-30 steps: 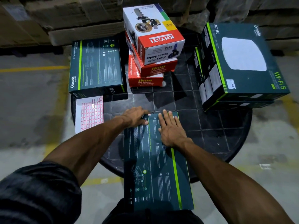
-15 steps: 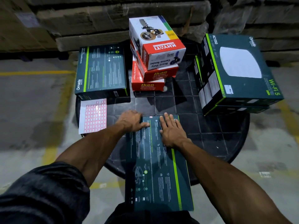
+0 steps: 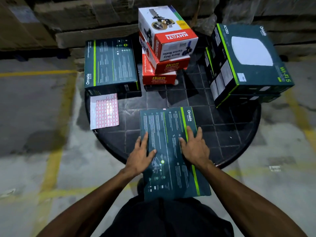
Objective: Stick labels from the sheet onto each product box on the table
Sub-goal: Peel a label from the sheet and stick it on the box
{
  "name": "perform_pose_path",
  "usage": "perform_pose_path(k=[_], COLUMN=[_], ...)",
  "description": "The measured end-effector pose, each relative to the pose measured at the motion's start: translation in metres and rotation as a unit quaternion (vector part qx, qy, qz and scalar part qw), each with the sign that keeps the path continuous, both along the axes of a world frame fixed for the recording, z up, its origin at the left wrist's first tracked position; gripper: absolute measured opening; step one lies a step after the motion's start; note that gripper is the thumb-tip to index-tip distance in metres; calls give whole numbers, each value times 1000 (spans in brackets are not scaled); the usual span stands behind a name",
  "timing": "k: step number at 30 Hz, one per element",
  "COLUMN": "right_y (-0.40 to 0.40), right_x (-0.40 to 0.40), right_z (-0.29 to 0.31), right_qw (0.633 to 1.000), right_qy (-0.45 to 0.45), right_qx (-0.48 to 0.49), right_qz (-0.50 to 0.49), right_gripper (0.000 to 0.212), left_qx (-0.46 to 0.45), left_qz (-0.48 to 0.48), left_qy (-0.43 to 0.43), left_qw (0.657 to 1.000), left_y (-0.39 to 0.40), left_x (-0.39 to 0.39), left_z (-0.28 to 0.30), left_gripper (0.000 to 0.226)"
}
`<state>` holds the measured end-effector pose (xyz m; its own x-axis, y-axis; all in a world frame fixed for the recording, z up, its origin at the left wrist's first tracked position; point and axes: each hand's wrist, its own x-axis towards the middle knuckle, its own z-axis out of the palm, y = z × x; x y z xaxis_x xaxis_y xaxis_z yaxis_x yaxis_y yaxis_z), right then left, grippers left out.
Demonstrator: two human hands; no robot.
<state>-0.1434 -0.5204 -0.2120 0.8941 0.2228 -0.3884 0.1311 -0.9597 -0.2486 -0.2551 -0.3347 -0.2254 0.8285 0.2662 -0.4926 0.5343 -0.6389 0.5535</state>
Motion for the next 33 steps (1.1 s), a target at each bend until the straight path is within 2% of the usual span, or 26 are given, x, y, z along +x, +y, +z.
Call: perform_pose_path(k=[6, 12, 18, 21, 24, 28, 33], right_y=[-1, 19, 35, 28, 14, 1, -13], right_x=[-6, 24, 71, 67, 40, -1, -26], right_z=[2, 10, 4, 0, -4, -7, -5], right_qw=[1000, 999, 986, 987, 993, 997, 996], right_qy=[0, 6, 78, 92, 76, 52, 76], right_qx=[1, 29, 141, 127, 86, 49, 42], right_qz=[-12, -29, -49, -29, -14, 0, 27], right_gripper=[66, 65, 68, 71, 74, 76, 103], left_qx=[23, 62, -4, 4, 38, 38, 49], left_qz=[21, 53, 59, 40, 14, -18, -104], left_qy=[8, 5, -36, -45, -42, -47, -32], left_qw=[999, 997, 998, 998, 998, 998, 993], left_y=[-10, 13, 42, 43, 36, 24, 27], left_x=[6, 55, 92, 80, 51, 1, -41], left_z=[3, 16, 14, 8, 0, -5, -8], left_gripper=[76, 72, 69, 70, 67, 68, 85])
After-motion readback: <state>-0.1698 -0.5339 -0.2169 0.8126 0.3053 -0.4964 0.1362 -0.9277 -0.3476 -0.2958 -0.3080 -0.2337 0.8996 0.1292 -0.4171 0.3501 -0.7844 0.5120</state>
